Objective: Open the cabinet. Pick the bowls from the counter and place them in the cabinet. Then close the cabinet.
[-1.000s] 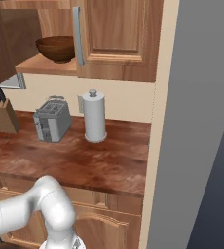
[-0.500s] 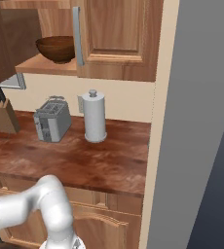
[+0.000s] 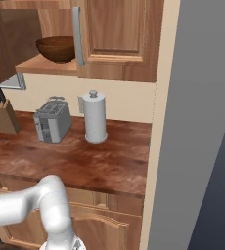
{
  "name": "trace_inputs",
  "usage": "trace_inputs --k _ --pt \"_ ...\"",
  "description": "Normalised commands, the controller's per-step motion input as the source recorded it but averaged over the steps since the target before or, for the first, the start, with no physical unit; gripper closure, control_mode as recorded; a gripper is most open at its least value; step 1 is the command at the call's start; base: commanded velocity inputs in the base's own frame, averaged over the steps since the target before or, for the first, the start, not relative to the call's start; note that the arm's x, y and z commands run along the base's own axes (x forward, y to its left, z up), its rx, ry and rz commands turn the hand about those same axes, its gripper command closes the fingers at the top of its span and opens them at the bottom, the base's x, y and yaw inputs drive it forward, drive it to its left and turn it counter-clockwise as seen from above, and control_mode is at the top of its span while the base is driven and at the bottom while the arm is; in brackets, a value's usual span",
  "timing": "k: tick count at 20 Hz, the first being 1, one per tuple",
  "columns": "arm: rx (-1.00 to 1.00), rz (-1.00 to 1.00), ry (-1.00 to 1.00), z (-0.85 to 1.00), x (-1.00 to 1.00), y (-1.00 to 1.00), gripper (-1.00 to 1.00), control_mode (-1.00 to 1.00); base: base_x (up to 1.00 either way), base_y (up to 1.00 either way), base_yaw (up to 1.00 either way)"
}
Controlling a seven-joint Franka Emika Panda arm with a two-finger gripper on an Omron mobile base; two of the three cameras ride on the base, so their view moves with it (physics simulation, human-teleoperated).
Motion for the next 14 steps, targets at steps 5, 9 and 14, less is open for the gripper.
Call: trace_inputs --k 5,9,14 --pt "0.00 0.00 -0.08 0.00 0.00 -0.39 -1.00 -1.00 0.00 0.00 0.00" --pt "0.02 0.00 -0.01 0.00 0.00 -0.49 -1.00 -1.00 0.00 0.00 0.00" --pt "0.03 0.00 0.00 0.00 0.00 -0.63 -1.00 -1.00 0.00 0.00 0.00"
